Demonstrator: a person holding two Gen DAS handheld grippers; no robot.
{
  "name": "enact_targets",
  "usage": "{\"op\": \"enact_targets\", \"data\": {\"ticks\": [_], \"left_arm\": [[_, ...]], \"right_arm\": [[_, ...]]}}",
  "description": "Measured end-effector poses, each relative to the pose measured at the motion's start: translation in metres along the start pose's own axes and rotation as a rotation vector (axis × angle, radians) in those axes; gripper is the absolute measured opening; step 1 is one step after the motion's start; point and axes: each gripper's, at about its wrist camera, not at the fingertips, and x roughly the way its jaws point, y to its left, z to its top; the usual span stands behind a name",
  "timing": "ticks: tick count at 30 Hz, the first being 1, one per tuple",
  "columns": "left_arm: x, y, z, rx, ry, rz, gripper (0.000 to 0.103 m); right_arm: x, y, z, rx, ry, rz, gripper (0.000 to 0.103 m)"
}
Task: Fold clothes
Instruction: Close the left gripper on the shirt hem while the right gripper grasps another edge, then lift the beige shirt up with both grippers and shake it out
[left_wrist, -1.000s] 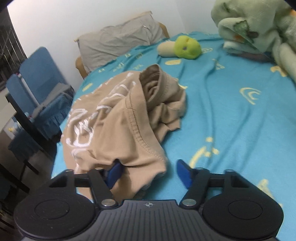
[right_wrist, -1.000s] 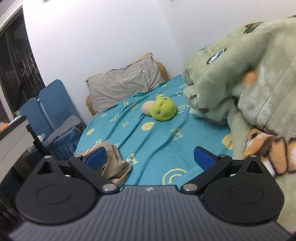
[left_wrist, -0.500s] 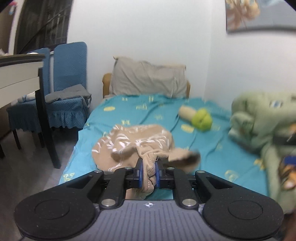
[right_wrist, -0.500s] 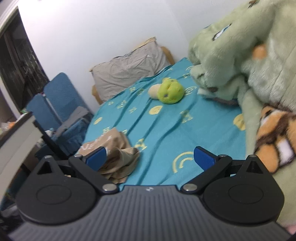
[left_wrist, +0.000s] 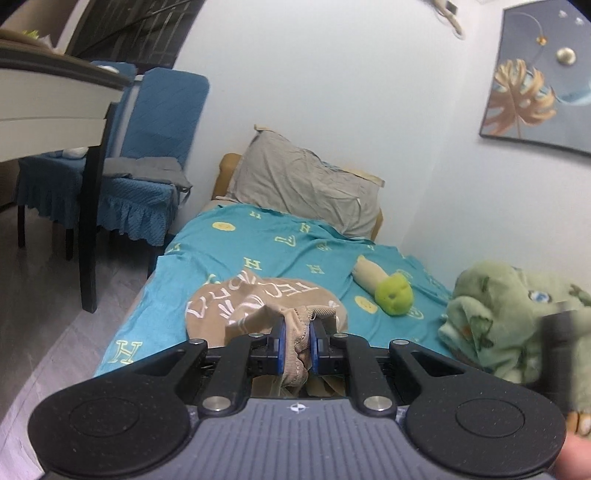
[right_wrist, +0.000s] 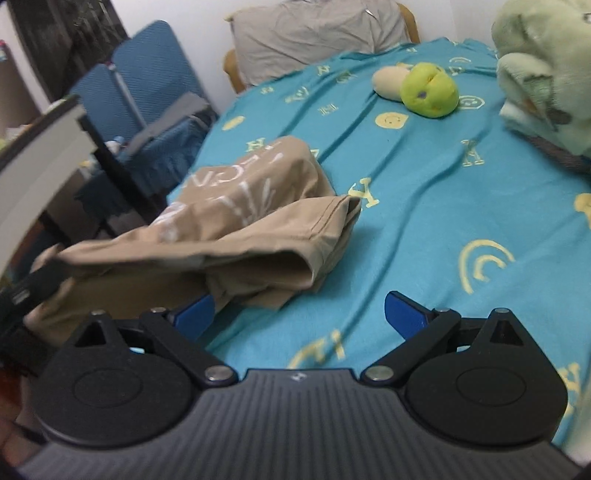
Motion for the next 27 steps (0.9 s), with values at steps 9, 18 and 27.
{"op": "enact_targets", "data": {"ticks": [9, 18, 27], "left_arm": [[0.019, 0.022, -0.002, -0.075, 0.060, 0.020, 0.014], [0.031, 0.017, -0.019, 0.009, 0.159, 0.104, 0.019], [0.037, -0.012, -0.035, 0.176, 0.239, 0.187, 0.061]], "right_arm": [[0.032, -0.033, 0.006, 0.076, -0.167, -0.094, 0.030], [-0.010, -0.025, 0.018, 0.070, -0.314, 0.089, 0.006], [-0.031, -0.026, 0.026, 0.148, -0.342, 0.155, 0.006]]}}
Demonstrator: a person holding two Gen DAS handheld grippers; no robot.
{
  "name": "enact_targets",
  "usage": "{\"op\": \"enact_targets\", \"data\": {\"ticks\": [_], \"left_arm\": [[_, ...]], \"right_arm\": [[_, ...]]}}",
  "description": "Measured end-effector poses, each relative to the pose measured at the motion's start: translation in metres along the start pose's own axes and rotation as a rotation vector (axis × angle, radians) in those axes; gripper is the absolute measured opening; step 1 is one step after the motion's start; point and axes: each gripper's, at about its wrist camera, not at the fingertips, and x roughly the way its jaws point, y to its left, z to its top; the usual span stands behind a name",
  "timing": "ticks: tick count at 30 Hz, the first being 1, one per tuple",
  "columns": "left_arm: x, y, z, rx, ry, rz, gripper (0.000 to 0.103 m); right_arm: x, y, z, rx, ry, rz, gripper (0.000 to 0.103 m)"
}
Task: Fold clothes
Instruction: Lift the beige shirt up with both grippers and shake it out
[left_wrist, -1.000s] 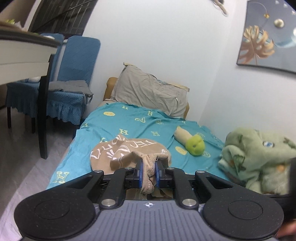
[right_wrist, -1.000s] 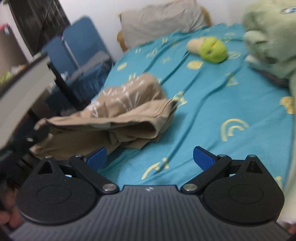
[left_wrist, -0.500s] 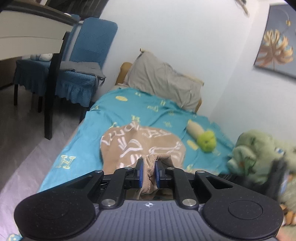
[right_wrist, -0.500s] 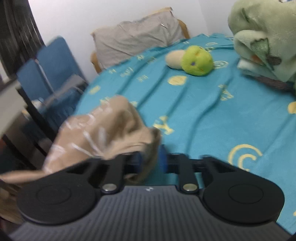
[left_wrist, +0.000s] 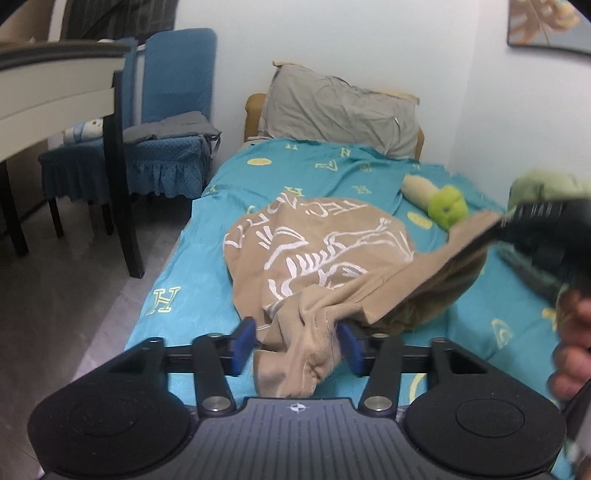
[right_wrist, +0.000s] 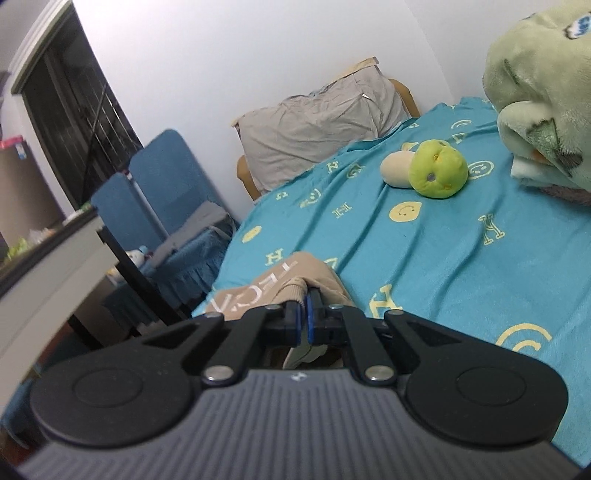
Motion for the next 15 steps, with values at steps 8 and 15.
{"op": "enact_targets", "data": {"ticks": [8, 15], "left_arm": [[0.014, -0.021, -0.002, 0.067, -0.010, 0.010, 0.074], [0.014, -0.020, 0.000, -0.049, -0.095, 0.069, 0.077]], "right_arm": [[-0.016, 0.011, 0.009, 0.015, -0.032, 0.068, 0.006], [-0.024, 0.027, 0.010, -0.010, -0.057, 0.117, 0.006]]}}
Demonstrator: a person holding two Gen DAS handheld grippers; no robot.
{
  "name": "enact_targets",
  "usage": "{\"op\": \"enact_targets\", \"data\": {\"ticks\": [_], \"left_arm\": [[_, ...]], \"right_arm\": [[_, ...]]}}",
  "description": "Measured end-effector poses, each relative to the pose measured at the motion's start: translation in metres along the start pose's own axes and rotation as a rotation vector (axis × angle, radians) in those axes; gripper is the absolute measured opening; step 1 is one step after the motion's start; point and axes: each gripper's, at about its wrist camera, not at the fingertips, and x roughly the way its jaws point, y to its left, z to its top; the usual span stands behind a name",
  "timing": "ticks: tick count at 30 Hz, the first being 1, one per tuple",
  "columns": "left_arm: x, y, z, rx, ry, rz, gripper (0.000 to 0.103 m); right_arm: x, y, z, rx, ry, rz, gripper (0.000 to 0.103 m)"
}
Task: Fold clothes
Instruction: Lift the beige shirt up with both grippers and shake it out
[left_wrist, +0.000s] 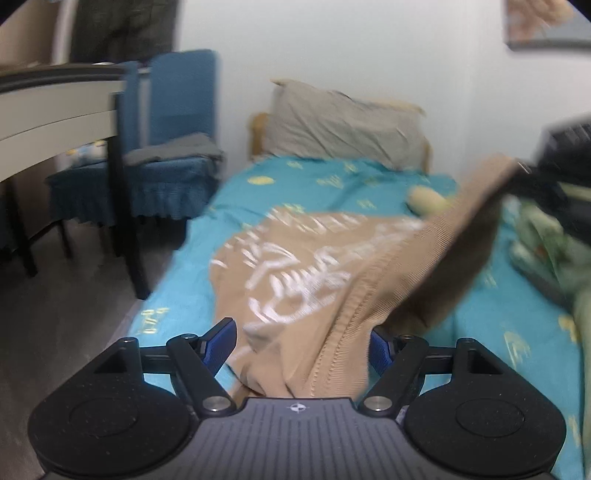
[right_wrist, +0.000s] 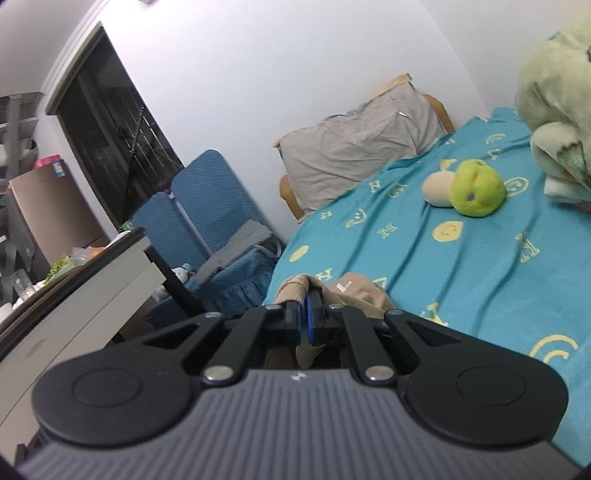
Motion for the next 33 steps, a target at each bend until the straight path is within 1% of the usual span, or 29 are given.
{"op": "enact_targets", "data": {"ticks": [2, 4, 7, 9, 10, 11, 13, 16, 20, 21, 22, 23, 25, 26, 27, 28, 31, 33], "left_arm": [[-0.002, 0.012, 0.003, -0.090, -0.020, 0.029, 0.079], [-0.002, 0.024, 0.004, -0.155, -0.005, 0.041, 0.081], [0.002, 0.033, 0.001, -0.164, 0.079, 0.082, 0.081], [0.006, 0.033, -0.005, -0.116, 0.143, 0.131, 0.083], [0.006, 0.032, -0.006, -0.097, 0.155, 0.143, 0.086], [0.006, 0.032, -0.007, -0.082, 0.164, 0.153, 0.086], [-0.002, 0.033, -0.005, -0.096, 0.126, 0.155, 0.087], [-0.017, 0.034, 0.002, -0.097, 0.034, 0.191, 0.088], [-0.030, 0.039, 0.014, -0.148, -0.064, 0.222, 0.088], [-0.032, 0.041, 0.017, -0.167, -0.087, 0.226, 0.089], [-0.036, 0.042, 0.019, -0.182, -0.113, 0.240, 0.088], [-0.040, 0.043, 0.022, -0.196, -0.141, 0.254, 0.088], [-0.050, 0.043, 0.026, -0.229, -0.209, 0.271, 0.088], [-0.056, 0.042, 0.028, -0.248, -0.239, 0.268, 0.088], [-0.062, 0.042, 0.031, -0.267, -0.264, 0.266, 0.088], [-0.068, 0.041, 0.033, -0.274, -0.292, 0.263, 0.087], [-0.091, 0.035, 0.048, -0.267, -0.391, 0.265, 0.087], [-0.112, 0.034, 0.065, -0.267, -0.467, 0.250, 0.087]], "right_arm": [[-0.002, -0.001, 0.001, 0.012, -0.020, -0.014, 0.006], [-0.003, -0.005, 0.001, 0.033, -0.038, -0.044, 0.006], [-0.006, -0.015, 0.002, 0.055, -0.071, -0.108, 0.006], [-0.007, -0.022, 0.002, 0.074, -0.088, -0.149, 0.006], [-0.007, -0.026, 0.002, 0.086, -0.092, -0.165, 0.006], [-0.008, -0.029, 0.002, 0.099, -0.095, -0.182, 0.006], [-0.006, -0.031, 0.001, 0.080, -0.090, -0.221, 0.006], [-0.001, -0.033, -0.002, 0.050, -0.071, -0.278, 0.007], [0.012, -0.043, -0.008, 0.048, 0.021, -0.328, 0.008], [0.014, -0.045, -0.011, 0.047, 0.038, -0.339, 0.011], [0.016, -0.047, -0.015, 0.045, 0.053, -0.350, 0.019], [0.016, -0.049, -0.017, 0.047, 0.056, -0.357, 0.024], [0.011, -0.049, -0.019, 0.049, 0.022, -0.362, 0.052], [0.005, -0.048, -0.020, 0.053, -0.009, -0.368, 0.058], [0.000, -0.044, -0.018, 0.054, -0.037, -0.373, 0.069], [-0.006, -0.041, -0.015, 0.053, -0.061, -0.381, 0.078], [-0.022, -0.020, 0.006, 0.022, -0.136, -0.362, 0.078], [-0.036, 0.000, 0.026, -0.021, -0.198, -0.341, 0.078]]}}
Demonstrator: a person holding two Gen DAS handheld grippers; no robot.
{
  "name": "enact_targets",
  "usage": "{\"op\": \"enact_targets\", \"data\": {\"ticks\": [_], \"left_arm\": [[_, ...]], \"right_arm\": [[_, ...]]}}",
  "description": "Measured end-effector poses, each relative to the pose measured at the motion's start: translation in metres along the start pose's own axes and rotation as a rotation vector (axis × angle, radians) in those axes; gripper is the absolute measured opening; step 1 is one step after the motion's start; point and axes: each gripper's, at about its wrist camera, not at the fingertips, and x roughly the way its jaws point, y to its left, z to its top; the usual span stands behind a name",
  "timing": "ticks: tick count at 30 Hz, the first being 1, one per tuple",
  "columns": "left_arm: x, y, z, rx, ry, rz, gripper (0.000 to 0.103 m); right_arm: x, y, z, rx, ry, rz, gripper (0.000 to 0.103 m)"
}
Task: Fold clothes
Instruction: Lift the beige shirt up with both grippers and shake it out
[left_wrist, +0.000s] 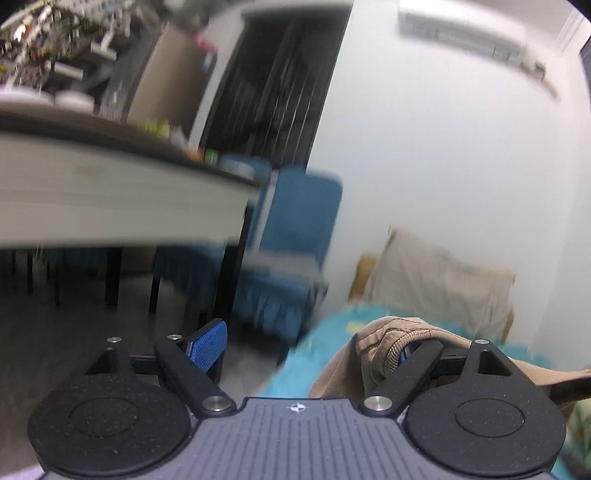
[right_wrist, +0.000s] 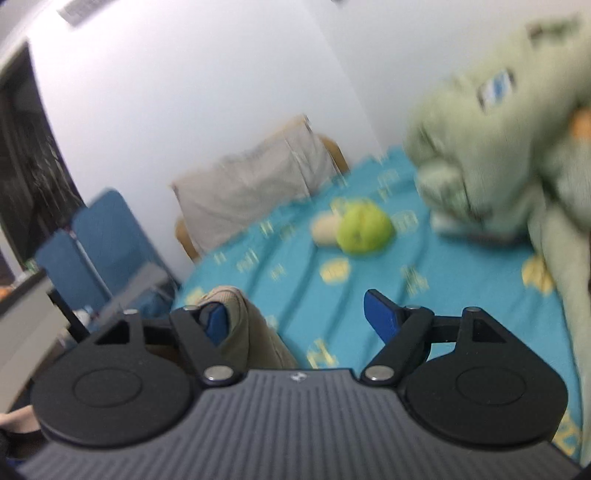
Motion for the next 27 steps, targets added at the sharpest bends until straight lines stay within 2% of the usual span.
{"op": "enact_targets", "data": {"ticks": [2, 6, 12, 17, 21, 24, 27], "left_arm": [[-0.012, 0.000, 0.029, -0.031, -0.064, -0.027, 0.087], [-0.040, 0.000, 0.105, -0.115, -0.145, -0.088, 0.087], [-0.110, -0.011, 0.224, -0.113, -0.261, -0.194, 0.087], [-0.173, -0.014, 0.301, -0.078, -0.355, -0.261, 0.087], [-0.217, -0.015, 0.346, -0.047, -0.415, -0.284, 0.089], [-0.230, -0.018, 0.366, -0.034, -0.400, -0.308, 0.089], [-0.214, -0.023, 0.372, -0.016, -0.353, -0.312, 0.090]], "right_arm": [[-0.021, 0.017, 0.027, -0.018, -0.067, 0.028, 0.078], [-0.072, 0.051, 0.088, -0.027, -0.183, 0.082, 0.078], [-0.164, 0.093, 0.175, -0.034, -0.352, 0.136, 0.078], [-0.252, 0.112, 0.233, -0.020, -0.456, 0.191, 0.078], [-0.310, 0.123, 0.262, -0.017, -0.513, 0.235, 0.078], [-0.329, 0.126, 0.278, -0.021, -0.517, 0.244, 0.078], [-0.325, 0.132, 0.283, -0.065, -0.525, 0.216, 0.078]]}}
